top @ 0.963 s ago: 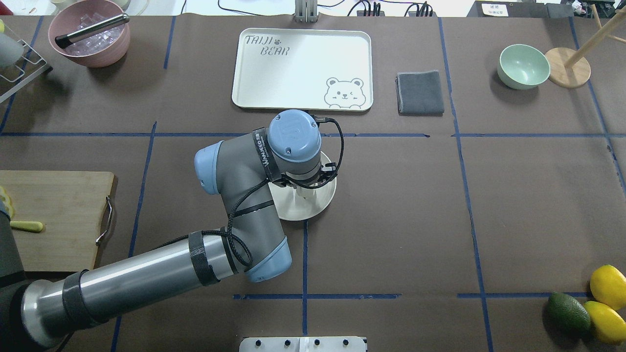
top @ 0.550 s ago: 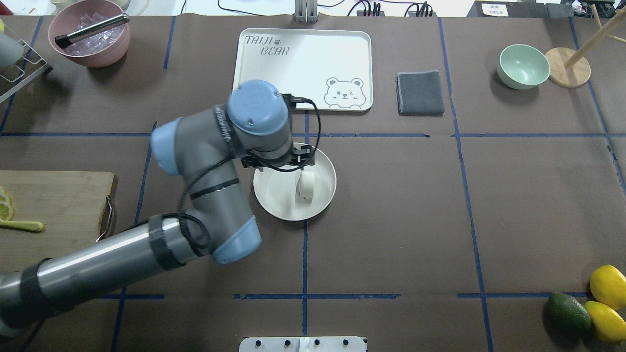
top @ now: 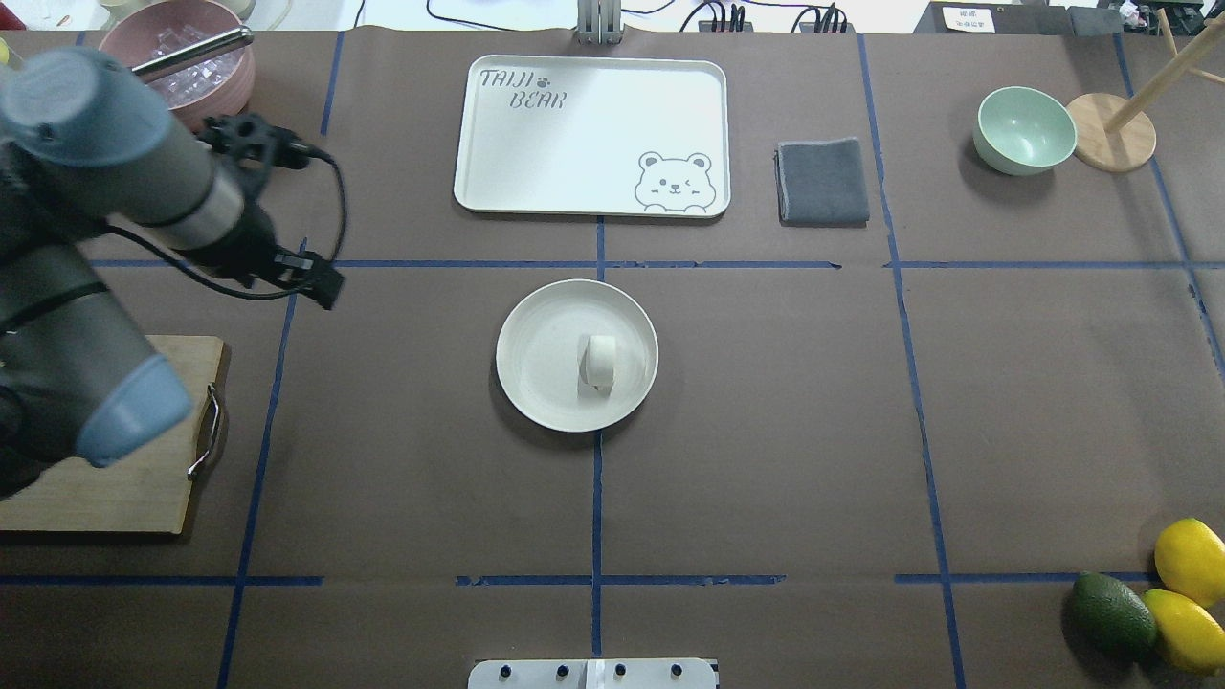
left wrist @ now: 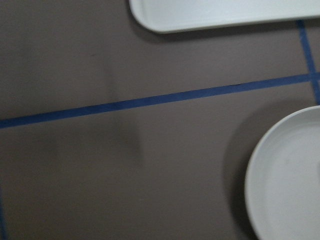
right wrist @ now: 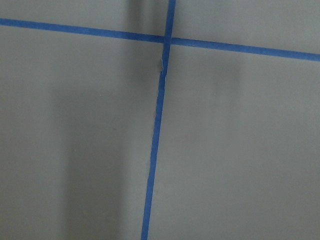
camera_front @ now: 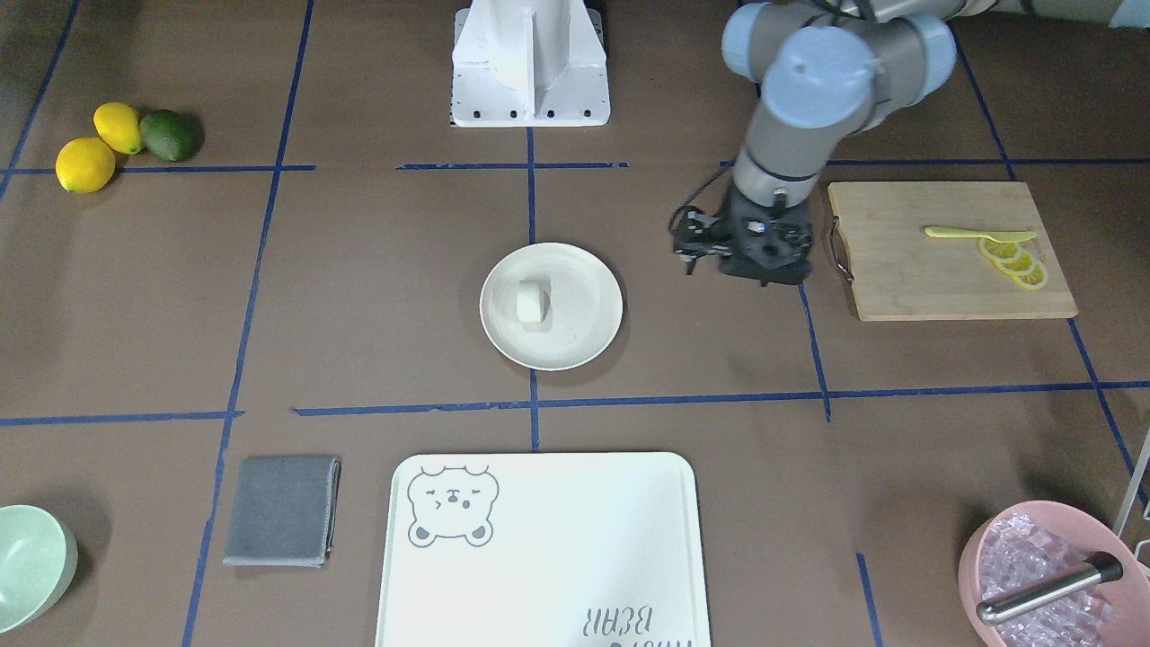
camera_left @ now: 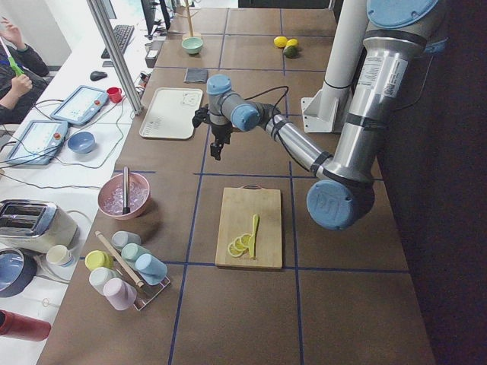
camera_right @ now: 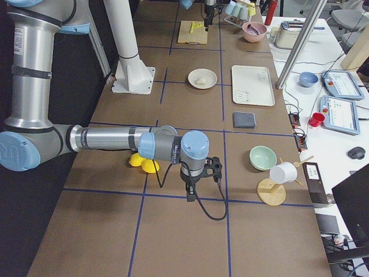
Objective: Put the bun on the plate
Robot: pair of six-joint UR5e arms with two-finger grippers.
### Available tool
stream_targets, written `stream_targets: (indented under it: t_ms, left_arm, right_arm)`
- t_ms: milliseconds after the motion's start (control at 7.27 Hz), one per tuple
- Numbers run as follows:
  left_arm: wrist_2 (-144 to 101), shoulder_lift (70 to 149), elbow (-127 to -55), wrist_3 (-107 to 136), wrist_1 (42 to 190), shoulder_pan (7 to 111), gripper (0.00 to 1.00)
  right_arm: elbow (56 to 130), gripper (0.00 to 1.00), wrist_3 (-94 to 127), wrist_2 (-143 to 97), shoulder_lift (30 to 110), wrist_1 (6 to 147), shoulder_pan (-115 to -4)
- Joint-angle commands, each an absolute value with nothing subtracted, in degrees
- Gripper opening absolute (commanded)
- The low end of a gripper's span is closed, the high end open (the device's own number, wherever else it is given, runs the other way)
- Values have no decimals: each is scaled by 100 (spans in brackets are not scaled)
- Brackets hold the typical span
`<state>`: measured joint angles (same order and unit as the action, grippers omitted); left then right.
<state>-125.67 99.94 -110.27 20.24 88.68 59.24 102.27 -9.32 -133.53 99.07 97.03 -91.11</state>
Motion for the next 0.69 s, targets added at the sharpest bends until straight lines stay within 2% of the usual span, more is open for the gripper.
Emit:
stream_targets:
  t_ms: [0,138,550]
  left_arm:
    - [-13460,9074,-10551,-236,8824,7595,100]
    - [-13665,8835,-10121,-899,8859,8290,100]
    - [-13449,8237,-9880,-1450,8938,9016,100]
  right_arm:
    - [10230,100,-932,-13351,9905,9703,-9106]
    - [10222,100,-932,-13351,9905,9703,-9105]
    - [10222,100,-932,-13359,9905,9703,-9105]
